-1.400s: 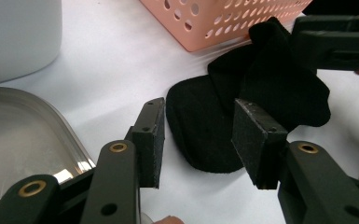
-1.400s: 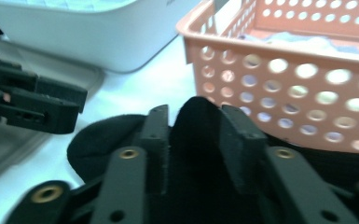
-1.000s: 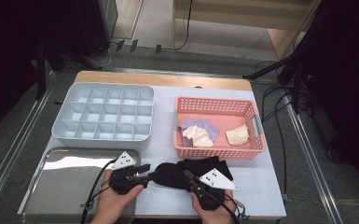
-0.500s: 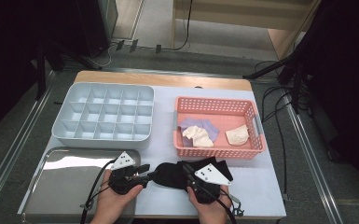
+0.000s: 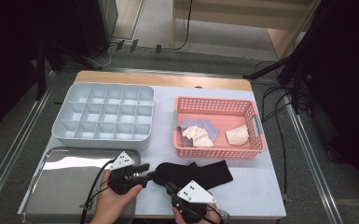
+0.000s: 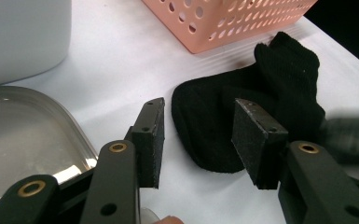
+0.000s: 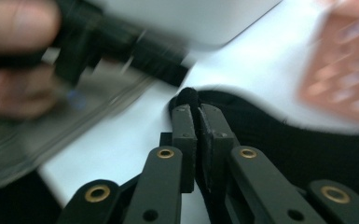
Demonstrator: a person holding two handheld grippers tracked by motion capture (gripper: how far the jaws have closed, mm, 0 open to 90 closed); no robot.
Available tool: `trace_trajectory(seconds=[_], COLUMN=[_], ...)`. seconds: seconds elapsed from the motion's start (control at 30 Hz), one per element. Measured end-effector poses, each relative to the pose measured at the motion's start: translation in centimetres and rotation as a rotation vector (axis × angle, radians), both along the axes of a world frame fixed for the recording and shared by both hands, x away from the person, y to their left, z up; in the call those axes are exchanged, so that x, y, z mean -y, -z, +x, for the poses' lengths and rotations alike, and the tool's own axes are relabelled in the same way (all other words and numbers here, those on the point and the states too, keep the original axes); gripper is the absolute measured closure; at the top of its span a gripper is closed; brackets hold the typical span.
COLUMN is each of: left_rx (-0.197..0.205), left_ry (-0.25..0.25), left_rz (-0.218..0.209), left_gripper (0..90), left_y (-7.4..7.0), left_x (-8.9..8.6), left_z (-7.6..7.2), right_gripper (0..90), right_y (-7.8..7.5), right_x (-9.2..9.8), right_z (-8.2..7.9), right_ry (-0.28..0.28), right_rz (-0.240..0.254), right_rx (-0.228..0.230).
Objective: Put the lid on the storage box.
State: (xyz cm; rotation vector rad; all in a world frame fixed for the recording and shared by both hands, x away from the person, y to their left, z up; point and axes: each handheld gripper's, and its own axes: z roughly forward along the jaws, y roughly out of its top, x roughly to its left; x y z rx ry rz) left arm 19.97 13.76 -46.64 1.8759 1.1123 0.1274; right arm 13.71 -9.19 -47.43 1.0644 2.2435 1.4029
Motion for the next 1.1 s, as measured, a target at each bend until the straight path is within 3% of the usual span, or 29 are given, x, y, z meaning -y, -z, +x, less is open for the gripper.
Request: trace_trajectory(seconds=[0.07,0.23,0.33,0.43,0.57,0.73,0.83,0.9,0.97,1.0,1.1], left_rx=[0.004,0.004,0.001,0.006,0.020,0.004,0.007,-0.012,-0.032,-0.042,-0.056], left_ry=[-0.001,-0.001,0.016,0.066,0.097,0.146,0.202,0.222,0.242,0.261,0.307], left_rz=[-0.003,-0.010,-0.015,-0.082,-0.093,-0.081,-0.079,-0.076,-0.073,-0.081,-0.073], left_gripper=[55.3,55.3,55.0,53.7,51.8,51.5,51.5,53.2,60.6,66.8,78.5], left_y=[-0.1,-0.2,-0.1,-0.4,-0.6,-0.4,-0.4,-0.3,-0.2,-0.1,0.0], left_x=[-0.1,-0.3,0.0,0.0,0.4,1.0,1.3,1.4,1.5,1.5,1.7], left_z=[0.0,0.0,0.0,-0.3,-0.6,-0.9,-1.2,-1.3,-1.2,-1.2,-1.3], right_gripper=[73.5,61.5,58.6,55.1,51.9,50.1,50.4,55.1,63.8,73.2,80.3], right_y=[0.2,-1.0,-0.6,0.3,1.2,1.6,1.7,1.9,1.9,1.8,1.4], right_x=[0.1,2.9,4.7,6.2,6.7,6.7,6.9,7.0,6.9,6.8,6.8], right_z=[-0.2,0.4,0.9,1.3,1.7,2.5,2.7,2.8,2.9,2.9,3.1], right_ry=[-0.007,0.159,0.281,0.347,0.353,0.406,0.441,0.424,0.398,0.382,0.332], right_rz=[0.018,0.114,0.084,0.087,0.073,0.058,0.017,0.039,0.044,0.050,0.082], right_rx=[-0.022,-0.012,-0.027,-0.093,-0.142,-0.143,-0.142,-0.169,-0.179,-0.195,-0.226])
